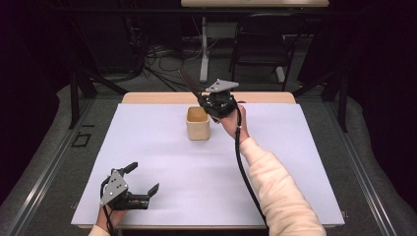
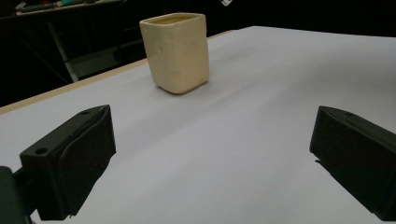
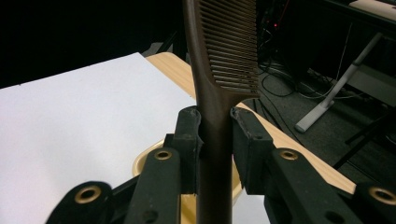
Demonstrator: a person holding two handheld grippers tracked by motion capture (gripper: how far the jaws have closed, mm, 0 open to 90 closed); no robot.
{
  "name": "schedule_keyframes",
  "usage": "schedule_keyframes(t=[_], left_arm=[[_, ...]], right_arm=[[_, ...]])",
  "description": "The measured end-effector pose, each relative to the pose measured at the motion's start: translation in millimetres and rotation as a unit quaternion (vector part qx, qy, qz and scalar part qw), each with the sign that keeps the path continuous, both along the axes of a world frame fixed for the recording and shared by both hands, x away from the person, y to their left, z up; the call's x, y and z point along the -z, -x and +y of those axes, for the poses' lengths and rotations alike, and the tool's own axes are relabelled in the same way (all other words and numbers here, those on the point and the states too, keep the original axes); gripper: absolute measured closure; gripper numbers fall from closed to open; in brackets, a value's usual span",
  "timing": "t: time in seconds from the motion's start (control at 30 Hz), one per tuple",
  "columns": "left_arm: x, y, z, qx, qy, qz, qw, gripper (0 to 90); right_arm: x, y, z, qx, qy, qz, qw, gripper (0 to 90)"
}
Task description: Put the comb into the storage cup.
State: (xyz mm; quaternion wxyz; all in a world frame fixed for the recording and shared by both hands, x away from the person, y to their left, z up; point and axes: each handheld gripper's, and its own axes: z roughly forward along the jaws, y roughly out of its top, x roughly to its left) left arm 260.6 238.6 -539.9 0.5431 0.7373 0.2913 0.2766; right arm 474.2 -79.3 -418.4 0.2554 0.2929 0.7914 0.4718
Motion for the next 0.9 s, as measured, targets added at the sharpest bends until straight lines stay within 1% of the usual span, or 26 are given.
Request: schedule_keyframes(t=[0.23, 0.53, 0.9], left_arm=[[-0.1, 0.4, 0.2, 0.0, 0.001, 0.0, 1.0, 0.2], [-0.1, 0.5, 0.5, 0.0, 0.001, 0.0, 1.0, 0.2], [-0.1, 0.7, 0.6, 0.0, 0.002, 0.0, 1.0, 0.3]], right_arm=[[-1.3, -4.8, 3.3, 0.003, -0.009, -0.011, 0.9999, 72.6], [2.9, -10.8, 8.1, 0.006, -0.017, -0.014, 0.9998, 72.7], [2.2, -15.2, 15.0, 0.007, -0.026, -0.018, 0.9995, 72.6]])
